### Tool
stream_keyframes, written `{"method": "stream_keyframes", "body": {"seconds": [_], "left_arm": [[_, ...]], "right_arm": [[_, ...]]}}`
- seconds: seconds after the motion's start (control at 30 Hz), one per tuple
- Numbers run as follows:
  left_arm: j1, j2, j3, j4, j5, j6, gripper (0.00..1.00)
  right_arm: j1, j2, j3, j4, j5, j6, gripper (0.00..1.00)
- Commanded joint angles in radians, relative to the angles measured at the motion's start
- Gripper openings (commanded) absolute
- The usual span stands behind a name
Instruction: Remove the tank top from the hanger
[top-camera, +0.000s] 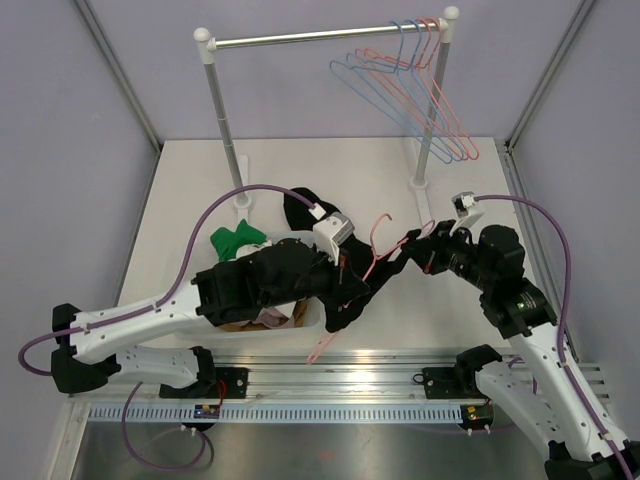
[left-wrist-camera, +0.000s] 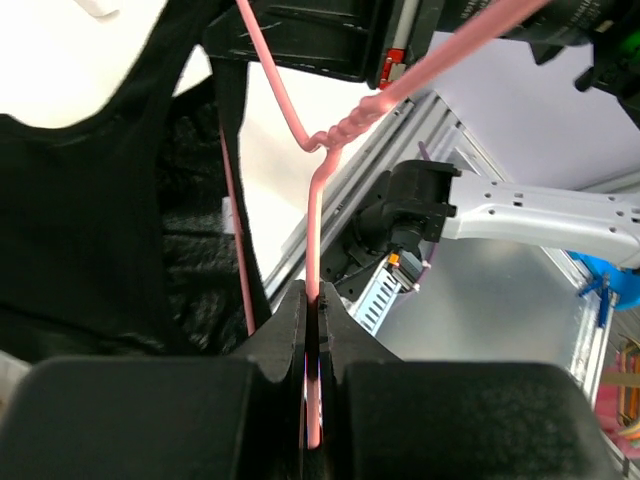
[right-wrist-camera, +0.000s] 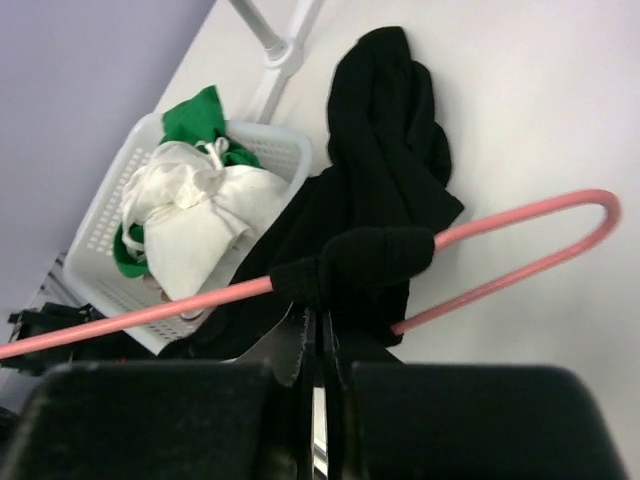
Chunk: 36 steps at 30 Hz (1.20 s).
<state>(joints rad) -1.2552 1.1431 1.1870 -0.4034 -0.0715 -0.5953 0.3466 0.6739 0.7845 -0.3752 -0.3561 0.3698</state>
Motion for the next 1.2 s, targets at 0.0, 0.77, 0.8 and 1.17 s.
{"method": "stream_keyframes", "body": {"seconds": [0.0,0.77,0.8,1.17], "left_arm": [[-0.007,-0.023,0.057,0.017,-0.085,0.005,0.0],[-0.009,-0.114,0.01,0.037,0.155,0.114,0.0],[-0.009,-0.129,0.002,0.052,0.141,0.111,0.0],[-0.016,-0.155,-0.093,0.584,-0.043,0.218,0.0]], "right_arm": [[0.002,-0.025,0.042,-0.027,0.121,-0.035,0.0],[-0.035,0.22,0.292,-0.228,0.775,-0.08,0.0],[-0.035,0.201,0.285,-0.234,0.741,-0.065,0.0],[-0.035,-0.042,0.119,-0.084,0.205,-0.003,0.0]]}}
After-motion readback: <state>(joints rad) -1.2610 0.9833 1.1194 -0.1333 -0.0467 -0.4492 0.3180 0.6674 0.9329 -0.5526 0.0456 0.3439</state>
